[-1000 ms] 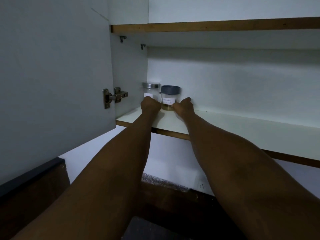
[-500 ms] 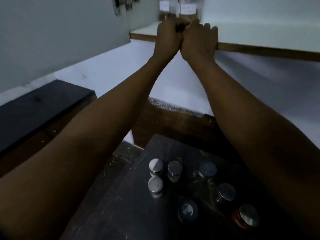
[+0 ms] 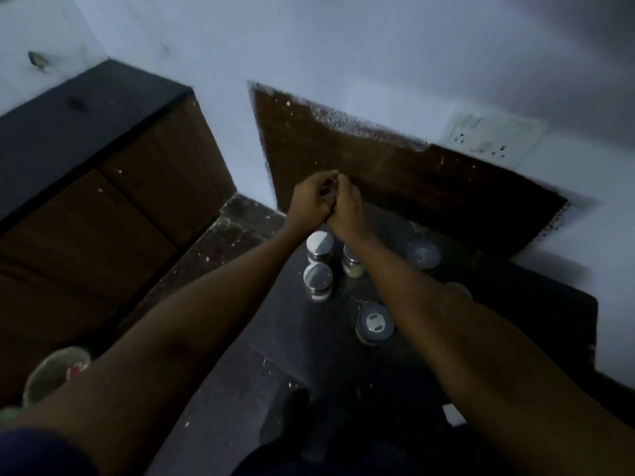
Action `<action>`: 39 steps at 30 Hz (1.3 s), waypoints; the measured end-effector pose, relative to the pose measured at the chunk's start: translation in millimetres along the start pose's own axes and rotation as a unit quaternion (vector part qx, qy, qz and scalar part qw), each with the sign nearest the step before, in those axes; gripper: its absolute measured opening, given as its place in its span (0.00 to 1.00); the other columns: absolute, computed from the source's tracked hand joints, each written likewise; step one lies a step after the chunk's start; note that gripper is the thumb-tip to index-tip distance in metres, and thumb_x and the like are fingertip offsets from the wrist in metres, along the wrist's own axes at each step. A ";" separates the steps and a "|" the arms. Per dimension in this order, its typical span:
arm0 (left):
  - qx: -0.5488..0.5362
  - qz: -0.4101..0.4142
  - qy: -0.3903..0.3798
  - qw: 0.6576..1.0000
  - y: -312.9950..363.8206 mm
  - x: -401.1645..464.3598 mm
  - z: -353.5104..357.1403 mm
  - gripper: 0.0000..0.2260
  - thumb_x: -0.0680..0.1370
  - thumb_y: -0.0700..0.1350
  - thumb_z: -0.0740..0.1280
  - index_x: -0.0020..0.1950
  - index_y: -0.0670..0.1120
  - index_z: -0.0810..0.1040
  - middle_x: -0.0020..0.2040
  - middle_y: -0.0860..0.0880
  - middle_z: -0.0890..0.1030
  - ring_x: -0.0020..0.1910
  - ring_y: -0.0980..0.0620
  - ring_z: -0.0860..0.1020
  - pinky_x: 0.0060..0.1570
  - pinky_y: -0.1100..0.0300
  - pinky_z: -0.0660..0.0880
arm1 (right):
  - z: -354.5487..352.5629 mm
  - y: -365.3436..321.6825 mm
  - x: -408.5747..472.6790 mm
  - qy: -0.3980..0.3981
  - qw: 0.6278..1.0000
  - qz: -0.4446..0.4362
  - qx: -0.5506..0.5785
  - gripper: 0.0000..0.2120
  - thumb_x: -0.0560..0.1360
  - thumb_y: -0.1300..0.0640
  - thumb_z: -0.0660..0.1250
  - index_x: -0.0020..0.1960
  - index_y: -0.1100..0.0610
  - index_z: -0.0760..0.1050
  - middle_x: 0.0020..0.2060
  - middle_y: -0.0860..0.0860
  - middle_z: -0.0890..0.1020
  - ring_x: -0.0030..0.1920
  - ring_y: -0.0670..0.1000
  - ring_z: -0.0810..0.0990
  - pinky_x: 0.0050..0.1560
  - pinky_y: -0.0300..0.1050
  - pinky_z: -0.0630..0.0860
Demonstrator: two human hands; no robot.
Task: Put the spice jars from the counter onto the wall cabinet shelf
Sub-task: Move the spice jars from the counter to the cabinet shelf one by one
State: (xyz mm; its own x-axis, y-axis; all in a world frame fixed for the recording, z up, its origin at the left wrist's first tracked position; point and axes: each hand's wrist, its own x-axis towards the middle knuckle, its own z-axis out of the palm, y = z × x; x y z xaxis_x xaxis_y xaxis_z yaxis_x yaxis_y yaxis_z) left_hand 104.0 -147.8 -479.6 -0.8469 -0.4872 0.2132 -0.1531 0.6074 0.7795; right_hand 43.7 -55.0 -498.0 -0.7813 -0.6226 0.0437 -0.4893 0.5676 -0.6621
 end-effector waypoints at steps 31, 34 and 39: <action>-0.227 -0.342 -0.076 0.909 -105.7 -114.7 26.7 0.17 0.83 0.39 0.67 0.71 0.35 0.77 0.62 0.33 0.83 0.60 0.34 0.83 0.61 0.40 0.81 | 73.7 68.5 -67.9 -0.134 0.917 0.275 0.256 0.20 0.82 0.45 0.65 0.65 0.59 0.78 0.59 0.58 0.84 0.59 0.59 0.84 0.63 0.60 0.81; -0.240 -0.327 -0.049 0.913 -97.8 -114.5 23.3 0.16 0.82 0.36 0.67 0.70 0.34 0.78 0.63 0.35 0.83 0.62 0.37 0.83 0.64 0.43 0.80 | 67.9 63.6 -63.3 -0.135 0.901 0.283 0.299 0.18 0.84 0.54 0.63 0.71 0.60 0.74 0.64 0.61 0.81 0.64 0.62 0.81 0.67 0.63 0.77; -0.265 -0.275 0.013 0.924 -77.7 -102.9 7.1 0.12 0.81 0.38 0.70 0.63 0.37 0.84 0.56 0.40 0.87 0.57 0.41 0.86 0.63 0.44 0.81 | 38.6 43.5 -54.8 -0.093 0.931 0.220 0.276 0.18 0.80 0.55 0.70 0.69 0.55 0.76 0.61 0.53 0.83 0.61 0.55 0.82 0.64 0.55 0.80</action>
State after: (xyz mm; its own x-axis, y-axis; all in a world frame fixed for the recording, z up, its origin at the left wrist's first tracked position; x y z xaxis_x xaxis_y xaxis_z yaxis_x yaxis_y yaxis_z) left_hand 199.4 -140.4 -566.3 -0.7014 -0.6499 -0.2927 -0.2808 -0.1255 0.9515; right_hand 80.3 -17.0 -558.1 -0.7530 -0.5071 -0.4194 0.1757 0.4592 -0.8708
